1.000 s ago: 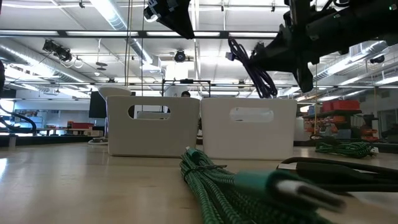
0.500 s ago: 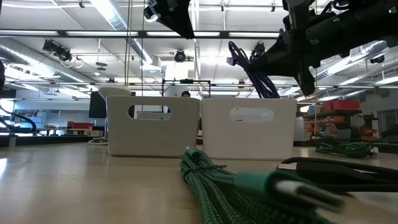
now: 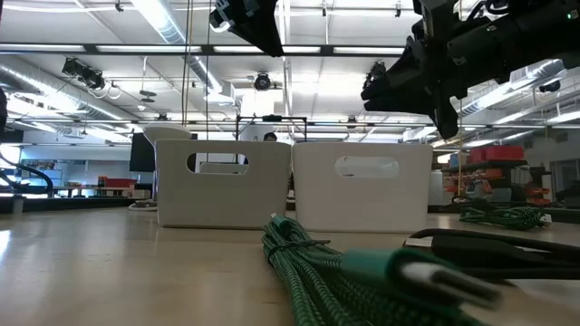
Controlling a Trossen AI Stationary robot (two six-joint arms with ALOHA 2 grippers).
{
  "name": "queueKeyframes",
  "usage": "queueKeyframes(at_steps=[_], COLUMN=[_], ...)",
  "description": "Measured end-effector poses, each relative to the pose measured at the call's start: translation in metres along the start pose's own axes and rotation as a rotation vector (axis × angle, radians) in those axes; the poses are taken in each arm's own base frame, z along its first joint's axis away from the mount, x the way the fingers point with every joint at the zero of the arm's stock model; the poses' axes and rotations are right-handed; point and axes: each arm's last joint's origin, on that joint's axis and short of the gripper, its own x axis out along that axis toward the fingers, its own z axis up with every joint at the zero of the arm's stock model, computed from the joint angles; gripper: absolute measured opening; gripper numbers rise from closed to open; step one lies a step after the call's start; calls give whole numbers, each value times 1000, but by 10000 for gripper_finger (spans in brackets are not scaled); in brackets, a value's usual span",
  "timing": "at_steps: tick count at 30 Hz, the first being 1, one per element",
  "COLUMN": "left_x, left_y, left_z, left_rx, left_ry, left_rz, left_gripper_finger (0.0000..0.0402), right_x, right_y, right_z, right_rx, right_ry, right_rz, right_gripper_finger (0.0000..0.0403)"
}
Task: Pick & Place USB Port
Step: Put the black charger cable into the gray bin
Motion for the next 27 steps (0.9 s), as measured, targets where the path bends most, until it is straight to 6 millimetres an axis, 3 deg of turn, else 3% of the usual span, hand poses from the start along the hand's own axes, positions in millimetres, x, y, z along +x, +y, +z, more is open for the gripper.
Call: queueKeyframes(at_steps=[5, 11, 17, 22, 27], left_x=[0, 0, 0, 0, 0], left_y=[0, 0, -1, -1, -1], left_z=[0, 0, 0, 0, 0], left_rx=[0, 0, 1, 1, -4], left_ry=[0, 0, 8, 8, 4], left_rz=[0, 0, -24, -26, -27], left_gripper_finger=[76, 76, 76, 76, 76], right_x=[0, -6, -26, -45, -53], right_y=[0, -2, -20, -42, -50], right_z=[0, 6, 13, 5, 7], right_rx=[-40, -272, -191, -221, -221], right_ry=[-6, 36, 271, 471, 514], right_rz=[-7, 7, -21, -194, -250], right_gripper_finger=[80, 77, 71, 82, 104])
